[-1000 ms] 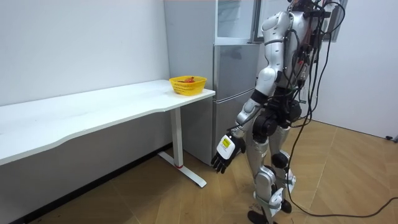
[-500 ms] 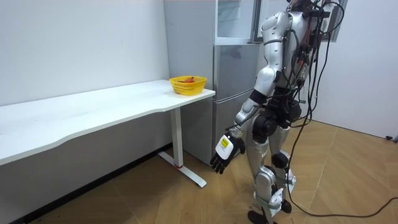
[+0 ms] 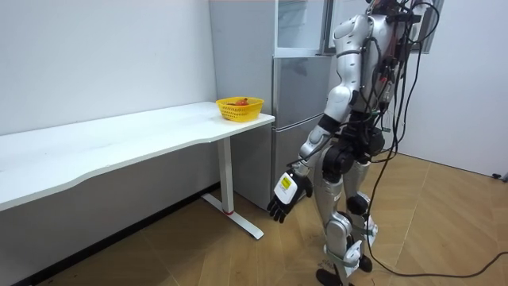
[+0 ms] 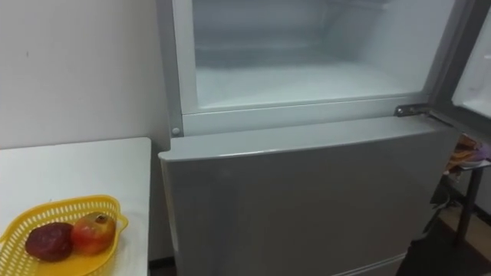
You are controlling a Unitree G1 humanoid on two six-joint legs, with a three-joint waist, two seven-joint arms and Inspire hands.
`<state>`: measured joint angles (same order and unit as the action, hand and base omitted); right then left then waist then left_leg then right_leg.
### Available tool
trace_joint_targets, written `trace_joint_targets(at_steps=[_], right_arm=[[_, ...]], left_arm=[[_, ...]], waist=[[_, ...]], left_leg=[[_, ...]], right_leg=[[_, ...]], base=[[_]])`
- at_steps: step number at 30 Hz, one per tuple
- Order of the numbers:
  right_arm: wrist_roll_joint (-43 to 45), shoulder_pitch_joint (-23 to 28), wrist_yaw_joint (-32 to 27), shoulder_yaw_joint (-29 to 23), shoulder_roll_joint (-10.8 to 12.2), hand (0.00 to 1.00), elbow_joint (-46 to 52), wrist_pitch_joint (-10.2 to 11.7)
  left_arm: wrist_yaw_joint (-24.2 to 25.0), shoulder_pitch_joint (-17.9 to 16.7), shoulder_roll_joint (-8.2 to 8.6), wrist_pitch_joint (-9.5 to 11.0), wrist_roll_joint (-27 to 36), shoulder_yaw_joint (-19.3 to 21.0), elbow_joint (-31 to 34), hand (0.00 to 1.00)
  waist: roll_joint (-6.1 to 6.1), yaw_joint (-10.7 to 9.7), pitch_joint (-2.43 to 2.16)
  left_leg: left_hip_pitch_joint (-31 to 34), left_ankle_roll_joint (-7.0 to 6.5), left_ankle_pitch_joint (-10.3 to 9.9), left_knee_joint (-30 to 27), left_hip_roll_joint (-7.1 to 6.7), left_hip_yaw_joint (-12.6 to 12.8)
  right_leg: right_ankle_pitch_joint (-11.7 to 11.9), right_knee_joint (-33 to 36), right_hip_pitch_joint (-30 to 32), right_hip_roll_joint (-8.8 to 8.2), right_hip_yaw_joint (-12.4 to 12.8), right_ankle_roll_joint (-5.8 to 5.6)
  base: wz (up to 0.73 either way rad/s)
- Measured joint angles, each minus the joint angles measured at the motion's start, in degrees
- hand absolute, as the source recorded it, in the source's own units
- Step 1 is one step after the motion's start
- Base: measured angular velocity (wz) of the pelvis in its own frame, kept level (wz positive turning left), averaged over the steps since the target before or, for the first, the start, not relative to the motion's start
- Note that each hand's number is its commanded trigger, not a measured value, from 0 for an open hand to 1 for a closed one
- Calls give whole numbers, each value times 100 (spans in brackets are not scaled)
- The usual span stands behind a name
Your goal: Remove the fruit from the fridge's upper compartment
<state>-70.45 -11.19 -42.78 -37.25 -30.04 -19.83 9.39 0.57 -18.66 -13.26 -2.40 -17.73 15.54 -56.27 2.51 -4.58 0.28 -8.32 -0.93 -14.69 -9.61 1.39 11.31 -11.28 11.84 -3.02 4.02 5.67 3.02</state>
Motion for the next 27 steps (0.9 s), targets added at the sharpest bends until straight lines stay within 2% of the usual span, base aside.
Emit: trace_joint_targets(at_steps=[3, 12, 16, 22, 24, 27], right_arm=[[3, 0, -87, -37, 0, 0, -17, 124], [-15, -1, -176, -280, -18, 0, -40, 306], [-13, -27, -187, -281, -175, 0, -226, 306], [93, -205, -210, -262, -198, 0, -241, 287], [217, -302, -251, -250, -198, 0, -240, 191], [989, -349, -402, -134, -207, 0, -168, -24]], left_arm=[[4, 6, -1, 25, -17, 1, -2, 0], [4, 10, -2, 42, -44, 0, -4, 0], [6, 6, -2, 54, -61, 1, -4, 0], [114, 17, -2, 43, -53, 14, -3, 0], [137, 34, -2, 45, -51, 14, -2, 0], [235, 44, -3, 44, -52, 11, -13, 0]], waist=[[-3, -1, 4], [-28, -69, 16], [-30, -100, 13], [-47, -103, 1], [-47, -126, 2], [-36, -121, 3]], left_leg=[[9, 0, 0, 0, 0, -37], [58, 1, 1, -14, -2, -56], [58, 1, 1, -13, -3, -51], [149, 8, 5, -13, 0, -43], [172, 8, 5, -15, -1, -43], [160, 9, 7, -15, -2, -45]], right_leg=[[0, 1, 0, -2, -25, 0], [0, -7, 25, -11, -65, 0], [0, -6, 26, -12, -68, 0], [-1, 113, 204, 3, -61, 0], [-1, 163, 259, 7, -58, 0], [-1, 211, 287, 11, -77, 0]], base=[[4], [0], [0], [-8], [-9], [-8]])
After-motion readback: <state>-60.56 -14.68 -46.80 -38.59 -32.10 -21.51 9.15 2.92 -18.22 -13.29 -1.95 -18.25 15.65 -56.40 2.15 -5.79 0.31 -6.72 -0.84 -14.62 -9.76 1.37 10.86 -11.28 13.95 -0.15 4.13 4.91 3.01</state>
